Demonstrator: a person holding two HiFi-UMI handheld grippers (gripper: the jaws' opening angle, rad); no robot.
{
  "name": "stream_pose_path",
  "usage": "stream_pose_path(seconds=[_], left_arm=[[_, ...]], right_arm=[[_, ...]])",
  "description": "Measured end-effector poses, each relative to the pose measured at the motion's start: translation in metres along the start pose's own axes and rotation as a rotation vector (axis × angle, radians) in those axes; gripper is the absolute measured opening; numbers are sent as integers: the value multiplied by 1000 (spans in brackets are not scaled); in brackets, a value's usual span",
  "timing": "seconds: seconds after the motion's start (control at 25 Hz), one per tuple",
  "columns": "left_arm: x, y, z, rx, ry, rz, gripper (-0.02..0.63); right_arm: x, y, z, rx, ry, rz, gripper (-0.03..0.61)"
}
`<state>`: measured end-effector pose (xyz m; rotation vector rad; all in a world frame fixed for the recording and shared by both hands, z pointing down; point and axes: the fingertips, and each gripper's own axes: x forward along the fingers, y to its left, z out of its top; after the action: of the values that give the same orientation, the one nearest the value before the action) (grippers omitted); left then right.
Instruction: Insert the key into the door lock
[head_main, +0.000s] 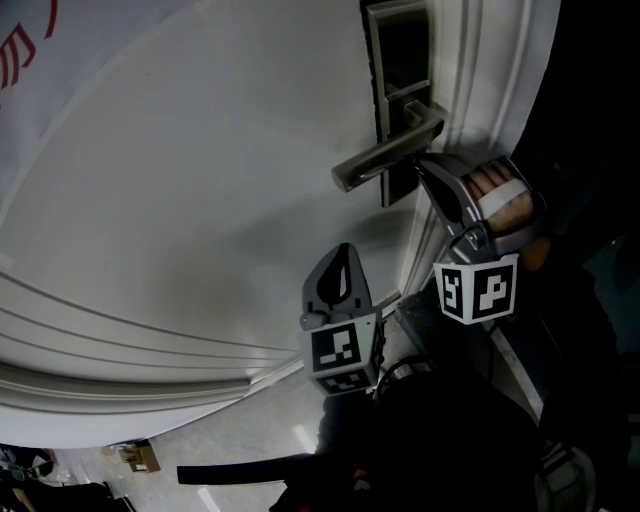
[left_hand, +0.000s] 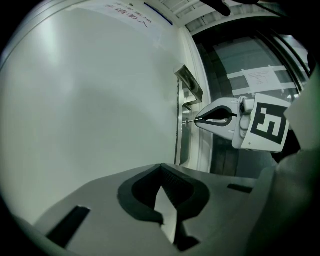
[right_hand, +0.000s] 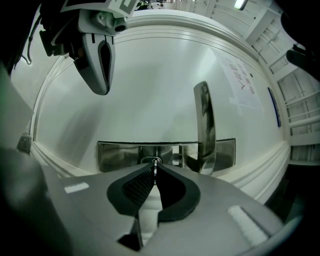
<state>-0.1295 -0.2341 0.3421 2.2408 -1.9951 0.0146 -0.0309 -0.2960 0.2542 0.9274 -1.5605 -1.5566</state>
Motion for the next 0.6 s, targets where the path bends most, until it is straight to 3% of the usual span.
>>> stream_pose_path(seconds=[0.6], left_arm=[[-2, 0, 1, 1, -9, -2, 2]], right_arm=[[1, 0, 1, -13, 2, 7, 14]])
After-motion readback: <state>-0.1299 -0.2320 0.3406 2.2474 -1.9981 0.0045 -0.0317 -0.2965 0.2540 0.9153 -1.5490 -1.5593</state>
